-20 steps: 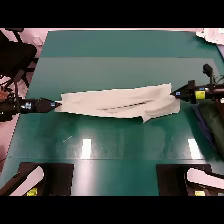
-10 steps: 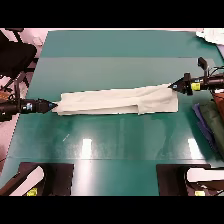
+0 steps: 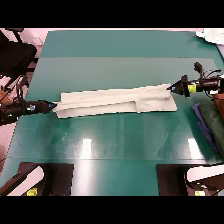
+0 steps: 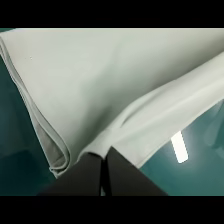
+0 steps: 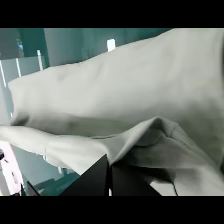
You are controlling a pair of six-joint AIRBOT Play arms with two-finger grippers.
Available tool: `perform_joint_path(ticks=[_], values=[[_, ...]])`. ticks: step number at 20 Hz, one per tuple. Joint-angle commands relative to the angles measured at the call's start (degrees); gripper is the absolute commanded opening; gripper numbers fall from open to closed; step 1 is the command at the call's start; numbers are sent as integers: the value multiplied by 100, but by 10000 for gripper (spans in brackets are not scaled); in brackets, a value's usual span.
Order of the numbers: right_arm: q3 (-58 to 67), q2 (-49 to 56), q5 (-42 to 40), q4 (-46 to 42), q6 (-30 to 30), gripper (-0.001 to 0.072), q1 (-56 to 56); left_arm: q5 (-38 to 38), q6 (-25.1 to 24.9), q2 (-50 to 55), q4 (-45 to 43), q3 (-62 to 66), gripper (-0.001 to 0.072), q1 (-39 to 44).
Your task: Fold the shirts.
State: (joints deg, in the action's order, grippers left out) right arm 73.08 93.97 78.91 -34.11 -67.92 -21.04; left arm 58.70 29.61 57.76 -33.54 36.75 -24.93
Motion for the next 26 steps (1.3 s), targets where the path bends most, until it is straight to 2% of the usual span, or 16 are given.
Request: perform_joint_path(ticks=[1, 4, 8, 12, 20, 21, 22, 23, 25, 26], values=[[4, 190, -85, -2, 203, 23, 92, -264, -490, 11, 444, -219, 24, -2], [4, 192, -293, -11, 520, 23, 101, -662, -927, 57, 608, -216, 23, 98], [4, 192, -409, -52, 651, 23, 31, -1532, -1401, 343, 634, -216, 24, 949], [4, 192, -688, -48, 660, 23, 24, -2675, -1397, 492, 590, -216, 24, 1464], [4, 192, -907, -48, 802, 27, 26, -2914, -1401, 492, 564, -216, 26, 1464], [4, 192, -944, -48, 802, 132, 24, -2916, -1401, 492, 562, -216, 128, 1464], [4, 192, -964, -48, 802, 355, 24, -2916, -1379, 492, 564, -216, 413, 1464], [4, 192, -975, -48, 802, 437, 24, -2920, -1309, 492, 562, -214, 485, 1464], [4, 190, -992, -48, 800, 437, -50, -2981, -1244, 487, 564, -210, 502, 1464], [7, 186, -988, -44, 800, 437, -127, -3012, -1119, 479, 538, -177, 625, 1445]])
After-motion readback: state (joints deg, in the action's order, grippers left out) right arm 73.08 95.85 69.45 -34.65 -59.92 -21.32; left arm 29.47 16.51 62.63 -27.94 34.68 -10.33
